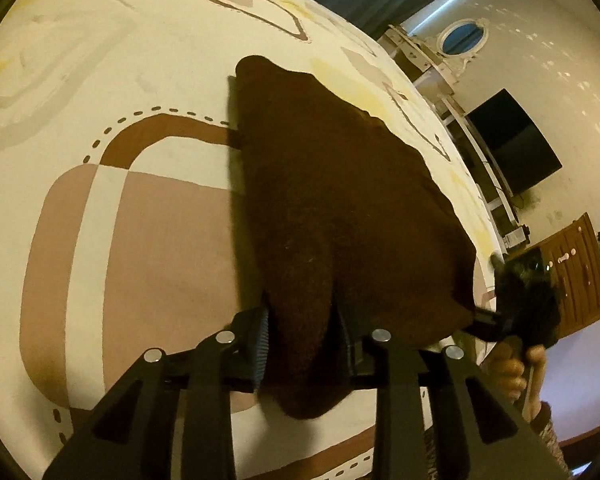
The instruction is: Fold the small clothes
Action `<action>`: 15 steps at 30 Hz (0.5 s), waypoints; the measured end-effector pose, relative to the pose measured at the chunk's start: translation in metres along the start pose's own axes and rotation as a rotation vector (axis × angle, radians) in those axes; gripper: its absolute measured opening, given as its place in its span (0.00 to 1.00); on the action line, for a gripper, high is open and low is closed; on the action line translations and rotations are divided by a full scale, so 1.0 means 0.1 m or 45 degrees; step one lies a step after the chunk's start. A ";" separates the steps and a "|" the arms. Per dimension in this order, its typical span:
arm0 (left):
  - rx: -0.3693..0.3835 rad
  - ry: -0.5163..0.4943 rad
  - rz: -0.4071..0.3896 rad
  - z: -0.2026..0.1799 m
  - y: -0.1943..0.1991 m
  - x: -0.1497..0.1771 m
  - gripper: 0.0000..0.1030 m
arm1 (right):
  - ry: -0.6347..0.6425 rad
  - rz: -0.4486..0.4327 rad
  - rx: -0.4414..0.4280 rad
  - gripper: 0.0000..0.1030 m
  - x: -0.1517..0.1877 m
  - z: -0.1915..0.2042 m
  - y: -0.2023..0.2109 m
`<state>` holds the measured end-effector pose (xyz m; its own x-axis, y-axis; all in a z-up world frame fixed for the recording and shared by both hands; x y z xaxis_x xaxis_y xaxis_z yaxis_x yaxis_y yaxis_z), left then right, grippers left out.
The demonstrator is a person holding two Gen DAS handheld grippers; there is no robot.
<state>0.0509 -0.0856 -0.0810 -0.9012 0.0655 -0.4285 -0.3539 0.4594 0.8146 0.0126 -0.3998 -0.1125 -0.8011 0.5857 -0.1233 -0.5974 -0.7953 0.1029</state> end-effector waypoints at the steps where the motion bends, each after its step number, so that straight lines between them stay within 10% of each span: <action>1: -0.002 -0.009 -0.008 0.00 0.01 0.01 0.31 | -0.008 -0.011 0.000 0.71 -0.03 0.00 -0.01; 5: -0.037 -0.045 -0.029 -0.06 0.01 0.02 0.35 | 0.003 -0.015 0.064 0.67 -0.14 0.00 -0.17; 8: -0.057 -0.049 -0.036 -0.05 0.01 0.02 0.43 | 0.033 0.011 0.216 0.24 -0.18 -0.07 -0.23; 15: -0.074 -0.089 -0.040 -0.06 0.00 0.03 0.58 | -0.013 -0.031 0.121 0.16 -0.12 -0.25 -0.11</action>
<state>0.0462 -0.0903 -0.0798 -0.8705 0.1141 -0.4788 -0.3977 0.4101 0.8208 0.0299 -0.4025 -0.1369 -0.7866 0.6063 -0.1171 -0.6169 -0.7630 0.1930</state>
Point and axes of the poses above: each gripper's, at about its wrist camera, not at the fingertips, and y roughly against the way its jaws point, z to its left, x to its underside, the point moved 3 cm from there along -y, roughly the way its jaws point, and after that the axes turned 12 degrees about -x, right-handed, at the moved point
